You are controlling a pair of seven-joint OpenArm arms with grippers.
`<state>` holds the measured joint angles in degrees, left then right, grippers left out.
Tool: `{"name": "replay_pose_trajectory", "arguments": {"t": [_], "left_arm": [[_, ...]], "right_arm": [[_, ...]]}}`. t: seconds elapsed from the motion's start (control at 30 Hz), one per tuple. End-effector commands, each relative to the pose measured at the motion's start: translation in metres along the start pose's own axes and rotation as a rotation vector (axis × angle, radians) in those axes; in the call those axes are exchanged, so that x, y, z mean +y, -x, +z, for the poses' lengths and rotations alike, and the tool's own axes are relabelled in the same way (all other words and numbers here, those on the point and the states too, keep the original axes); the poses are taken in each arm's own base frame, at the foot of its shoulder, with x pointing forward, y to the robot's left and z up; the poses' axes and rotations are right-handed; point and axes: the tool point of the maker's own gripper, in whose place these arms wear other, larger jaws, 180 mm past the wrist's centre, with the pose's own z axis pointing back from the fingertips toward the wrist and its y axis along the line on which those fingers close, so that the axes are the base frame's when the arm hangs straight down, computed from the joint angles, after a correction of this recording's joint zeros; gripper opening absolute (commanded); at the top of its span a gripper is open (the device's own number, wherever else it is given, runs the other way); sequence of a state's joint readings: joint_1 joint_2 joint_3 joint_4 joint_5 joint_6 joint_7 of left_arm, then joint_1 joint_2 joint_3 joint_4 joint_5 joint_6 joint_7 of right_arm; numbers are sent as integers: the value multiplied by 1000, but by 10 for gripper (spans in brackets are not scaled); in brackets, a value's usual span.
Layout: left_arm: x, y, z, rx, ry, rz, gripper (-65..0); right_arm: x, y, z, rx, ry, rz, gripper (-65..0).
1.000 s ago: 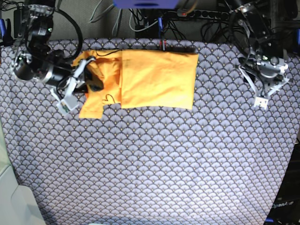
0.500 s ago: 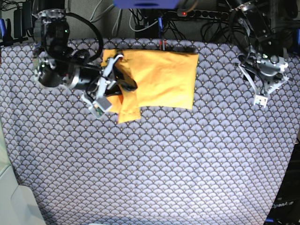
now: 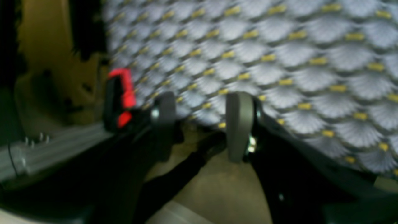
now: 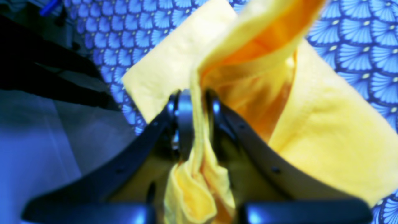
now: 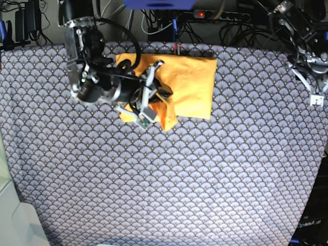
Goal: Fold the T-shirt properly
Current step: 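Grasp the loose end of the yellow strip with the right gripper, then fold the held end over onto the folded stack with the right gripper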
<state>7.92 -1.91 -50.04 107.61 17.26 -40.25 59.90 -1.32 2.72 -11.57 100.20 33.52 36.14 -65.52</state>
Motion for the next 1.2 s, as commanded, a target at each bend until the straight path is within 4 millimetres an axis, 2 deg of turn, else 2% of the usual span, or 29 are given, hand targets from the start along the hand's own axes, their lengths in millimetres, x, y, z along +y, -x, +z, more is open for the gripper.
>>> {"name": "replay_pose_trajectory", "arguments": {"t": [0.0, 0.13, 0.27, 0.33, 0.5, 0.67, 0.93, 1.17], "left_arm": [[9, -2, 3, -13, -24, 4, -387], [16, 1, 4, -8, -39, 4, -387], [18, 7, 4, 4, -42, 7, -387], [16, 6, 3, 2, -37, 8, -387], [13, 4, 3, -3, -32, 12, -387], [13, 5, 3, -2, -29, 14, -387], [6, 15, -7, 35, 3, 18, -387], [6, 17, -9, 42, 5, 16, -387]], "right_arm": [[1, -22, 2, -67, -12, 13, -592], [-6, -40, -2, -87, -7, 19, -592], [-3, -50, -4, -106, -17, 19, -592], [-1, -49, -7, -100, -22, 4, -592], [24, -47, -28, -84, -86, -26, -592], [32, -45, -43, -85, -113, -73, -592], [29, -52, -56, -78, -130, -102, -591], [25, -47, -63, -81, -131, -136, -592]]}}
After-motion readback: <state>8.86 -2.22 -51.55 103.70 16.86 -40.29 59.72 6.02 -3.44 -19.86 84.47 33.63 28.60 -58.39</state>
